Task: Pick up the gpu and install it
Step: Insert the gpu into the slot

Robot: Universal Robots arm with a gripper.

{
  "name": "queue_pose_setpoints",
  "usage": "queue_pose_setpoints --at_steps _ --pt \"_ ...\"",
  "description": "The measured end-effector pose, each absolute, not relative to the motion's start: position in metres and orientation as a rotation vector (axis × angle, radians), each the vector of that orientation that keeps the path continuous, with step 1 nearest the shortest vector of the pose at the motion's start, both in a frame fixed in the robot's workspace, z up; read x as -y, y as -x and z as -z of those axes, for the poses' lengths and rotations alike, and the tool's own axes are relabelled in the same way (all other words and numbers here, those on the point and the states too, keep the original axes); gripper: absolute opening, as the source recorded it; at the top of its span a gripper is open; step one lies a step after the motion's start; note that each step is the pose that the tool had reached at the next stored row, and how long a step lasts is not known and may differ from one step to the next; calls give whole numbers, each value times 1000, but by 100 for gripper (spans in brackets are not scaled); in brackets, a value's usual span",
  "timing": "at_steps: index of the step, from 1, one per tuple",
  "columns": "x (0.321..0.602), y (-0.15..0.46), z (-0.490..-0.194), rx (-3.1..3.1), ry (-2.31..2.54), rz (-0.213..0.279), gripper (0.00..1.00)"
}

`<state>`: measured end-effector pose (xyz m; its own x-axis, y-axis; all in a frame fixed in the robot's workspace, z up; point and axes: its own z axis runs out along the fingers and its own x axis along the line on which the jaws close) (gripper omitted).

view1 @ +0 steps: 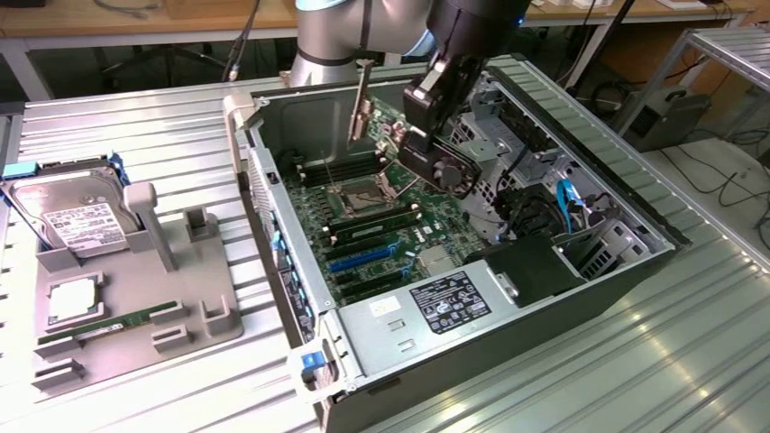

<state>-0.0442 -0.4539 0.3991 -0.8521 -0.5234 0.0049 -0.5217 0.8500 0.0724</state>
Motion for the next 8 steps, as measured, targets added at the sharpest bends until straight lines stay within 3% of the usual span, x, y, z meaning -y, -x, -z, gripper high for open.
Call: queue_pose_setpoints --at_steps 8 --pt "454 44 -396 2945 -1048 98 26"
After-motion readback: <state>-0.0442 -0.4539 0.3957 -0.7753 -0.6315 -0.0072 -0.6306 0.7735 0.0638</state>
